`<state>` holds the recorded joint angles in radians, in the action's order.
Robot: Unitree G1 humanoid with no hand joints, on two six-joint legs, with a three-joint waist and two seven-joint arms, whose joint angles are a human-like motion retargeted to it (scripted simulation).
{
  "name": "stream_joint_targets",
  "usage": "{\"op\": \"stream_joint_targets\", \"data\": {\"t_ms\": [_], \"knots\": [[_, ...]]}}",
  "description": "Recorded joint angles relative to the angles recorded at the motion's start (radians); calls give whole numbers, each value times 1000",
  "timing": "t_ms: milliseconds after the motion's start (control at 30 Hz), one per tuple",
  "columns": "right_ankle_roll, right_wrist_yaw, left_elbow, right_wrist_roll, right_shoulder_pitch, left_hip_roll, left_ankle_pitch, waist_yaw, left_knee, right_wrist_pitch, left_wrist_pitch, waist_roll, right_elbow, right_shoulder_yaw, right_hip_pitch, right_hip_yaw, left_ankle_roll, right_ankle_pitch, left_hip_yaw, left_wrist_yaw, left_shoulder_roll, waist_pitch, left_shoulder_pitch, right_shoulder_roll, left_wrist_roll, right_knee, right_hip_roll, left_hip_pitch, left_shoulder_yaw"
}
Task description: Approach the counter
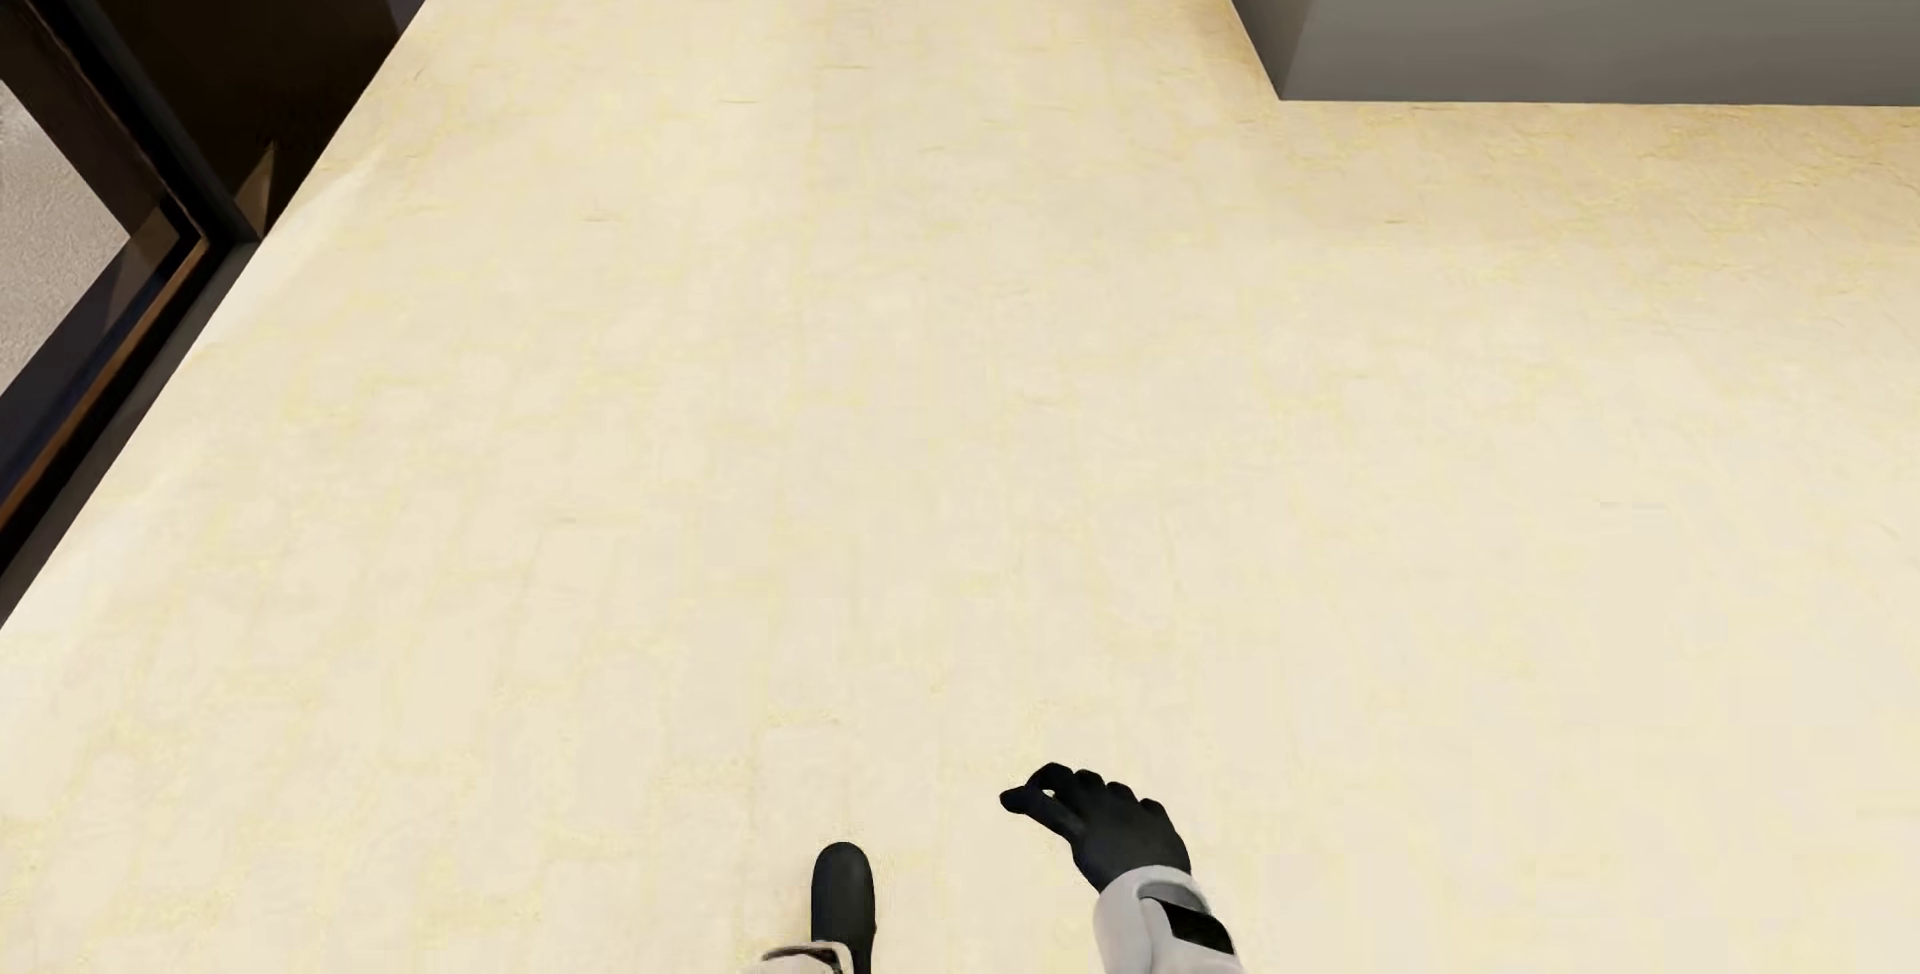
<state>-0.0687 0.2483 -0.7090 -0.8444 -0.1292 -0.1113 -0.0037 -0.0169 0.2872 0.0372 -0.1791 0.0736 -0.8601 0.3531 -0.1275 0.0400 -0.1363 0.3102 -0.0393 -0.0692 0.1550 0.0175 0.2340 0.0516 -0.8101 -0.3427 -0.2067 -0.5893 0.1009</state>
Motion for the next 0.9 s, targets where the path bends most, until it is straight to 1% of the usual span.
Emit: {"op": "stream_joint_targets", "data": {"t_ms": [33,67,100,133,167,200,233,267,300,333,367,400,433,467,500,533,600,633,667,700,733,767,800,833,867,900], "knots": [[6,4,-10,3,19,19,67,-3,61,19,-4,-9,-20,-3,-31,5,35,-23,-1,-10,-14,-6,0,-1,-3,-14,16,1,-12],[25,11,-25,3,45,37,88,-7,124,47,-10,-22,-49,-13,-52,7,56,-67,-8,-16,-27,-11,0,-3,-6,-49,36,10,-24],[43,18,-43,2,75,61,61,-12,177,78,-17,-38,-83,-28,-57,9,101,-131,-16,-18,-42,-14,-4,-4,-8,-108,59,22,-38],[111,15,-59,-1,100,86,21,-17,205,103,-22,-56,-118,-38,-36,16,130,-219,-35,-20,-58,-16,-7,0,-7,-203,89,48,-53],[171,-4,-71,-20,121,107,-17,-24,220,117,-32,-73,-141,-30,20,23,152,-347,-62,-18,-77,-14,-23,13,-7,-344,121,78,-70],[262,-24,-85,-52,125,124,-52,-31,227,113,-7,-89,-167,0,98,29,168,-453,-96,-34,-88,-12,-11,40,-3,-511,158,111,-84],[304,-38,-95,-85,125,138,-84,-37,225,98,12,-105,-177,33,190,30,179,-565,-130,-43,-98,-9,-15,72,-4,-670,197,148,-92],[294,-45,-102,-96,127,152,-112,-41,215,79,29,-120,-165,44,281,29,185,-589,-158,-46,-101,-6,-26,101,-13,-799,229,192,-90],[277,-46,-109,-79,135,168,-141,-40,207,64,42,-133,-137,29,372,30,188,-536,-179,-48,-100,0,-42,127,-26,-893,251,234,-80],[245,-43,-114,-47,154,184,-168,-35,198,57,45,-144,-91,-7,450,30,189,-480,-189,-45,-98,5,-66,146,-41,-941,257,279,-65],[236,-33,-127,-8,179,201,-196,-26,190,54,52,-151,-36,-53,519,32,189,-424,-190,-43,-94,9,-95,164,-57,-943,255,322,-54],[199,-18,-130,31,205,217,-224,-15,186,56,61,-157,19,-103,582,38,189,-344,-186,-41,-91,13,-121,172,-70,-910,247,362,-44],[173,-3,-122,67,229,230,-248,-1,176,59,71,-161,70,-148,634,42,191,-268,-178,-41,-86,15,-143,172,-77,-836,239,403,-35],[165,9,-106,94,251,241,-269,13,166,61,83,-164,114,-182,675,41,194,-222,-167,-44,-81,16,-162,168,-79,-726,238,441,-27],[150,18,-87,109,272,250,-285,27,148,61,95,-166,150,-203,702,36,195,-213,-154,-50,-75,17,-179,165,-77,-587,241,481,-20],[122,28,-67,108,280,259,-297,40,125,69,104,-167,167,-204,714,21,195,-209,-140,-58,-67,16,-191,151,-68,-425,249,522,-11],[114,43,-40,83,302,273,-303,64,68,67,110,-168,177,-190,696,-20,193,-270,-110,-67,-55,13,-214,141,-48,-65,258,606,8],[128,52,-31,64,313,277,-304,73,48,65,111,-167,170,-183,679,-34,190,-287,-94,-73,-51,10,-223,137,-40,83,254,645,17],[142,63,-27,48,324,282,-310,81,48,64,111,-166,157,-182,670,-44,187,-283,-77,-85,-51,8,-227,131,-35,157,249,680,26],[134,73,-26,37,335,282,-315,88,55,65,109,-163,138,-187,669,-46,182,-295,-60,-100,-51,6,-226,119,-33,144,242,712,33],[69,80,-28,31,348,275,-307,95,70,67,104,-157,114,-196,672,-35,176,-354,-41,-111,-50,2,-219,103,-32,90,228,741,39],[51,87,-32,27,361,261,-277,100,96,70,97,-148,85,-206,665,-34,167,-418,-28,-116,-51,-2,-202,85,-27,46,215,767,35],[40,89,-38,23,371,240,-226,103,135,75,85,-134,52,-213,641,-48,156,-445,-19,-119,-56,-7,-175,66,-12,0,205,786,18],[39,88,-50,17,377,214,-140,104,209,77,70,-117,14,-215,623,-63,113,-436,-11,-117,-62,-11,-143,50,11,-35,188,782,-4],[20,82,-67,6,375,183,-38,104,324,76,60,-98,-23,-210,597,-80,53,-403,-1,-101,-61,-12,-116,40,24,-57,168,746,-8],[9,76,-82,-12,366,147,83,105,482,71,65,-81,-55,-196,567,-100,12,-368,4,-68,-40,-11,-98,34,12,-68,148,677,23]]}}
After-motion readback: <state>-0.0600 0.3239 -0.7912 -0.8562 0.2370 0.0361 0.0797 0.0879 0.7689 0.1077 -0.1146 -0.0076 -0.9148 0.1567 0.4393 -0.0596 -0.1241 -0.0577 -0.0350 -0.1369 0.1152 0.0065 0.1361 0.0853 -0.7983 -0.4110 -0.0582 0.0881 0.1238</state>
